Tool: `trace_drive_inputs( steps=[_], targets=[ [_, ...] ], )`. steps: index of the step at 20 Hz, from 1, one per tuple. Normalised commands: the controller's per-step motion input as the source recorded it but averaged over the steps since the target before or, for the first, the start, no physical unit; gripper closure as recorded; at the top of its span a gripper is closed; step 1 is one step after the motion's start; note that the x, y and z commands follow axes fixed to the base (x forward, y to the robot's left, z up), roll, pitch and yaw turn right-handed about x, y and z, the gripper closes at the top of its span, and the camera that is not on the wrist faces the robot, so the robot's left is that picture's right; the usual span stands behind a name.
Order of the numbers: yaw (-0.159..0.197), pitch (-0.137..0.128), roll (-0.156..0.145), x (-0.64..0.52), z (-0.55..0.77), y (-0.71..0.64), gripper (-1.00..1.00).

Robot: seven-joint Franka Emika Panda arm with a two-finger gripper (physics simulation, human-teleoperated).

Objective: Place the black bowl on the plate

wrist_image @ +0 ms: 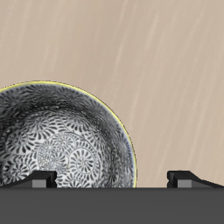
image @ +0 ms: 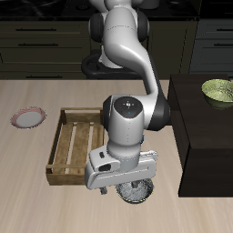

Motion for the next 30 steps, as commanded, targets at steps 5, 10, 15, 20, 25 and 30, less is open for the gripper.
trace_drive_inputs(
  steps=[5,10,15,20,25,30],
  targets=[
    [0.007,0.032,0.02,-0.06,-0.21,0.06,-1.0],
    [-0.011,0.017,-0.002,0.02,-0.14,-0.02,1.0],
    [-0.017,0.015,0.005,-0.03,-0.11,-0.01,1.0],
    [-0.009,-0.009,0.005,-0.02,-0.03,0.02,1.0],
    [-0.005,-0.039,0.002,-0.11,0.17,-0.04,1.0],
    [-0.013,-0.055,-0.003,-0.13,0.33,-0.07,1.0]
  ],
)
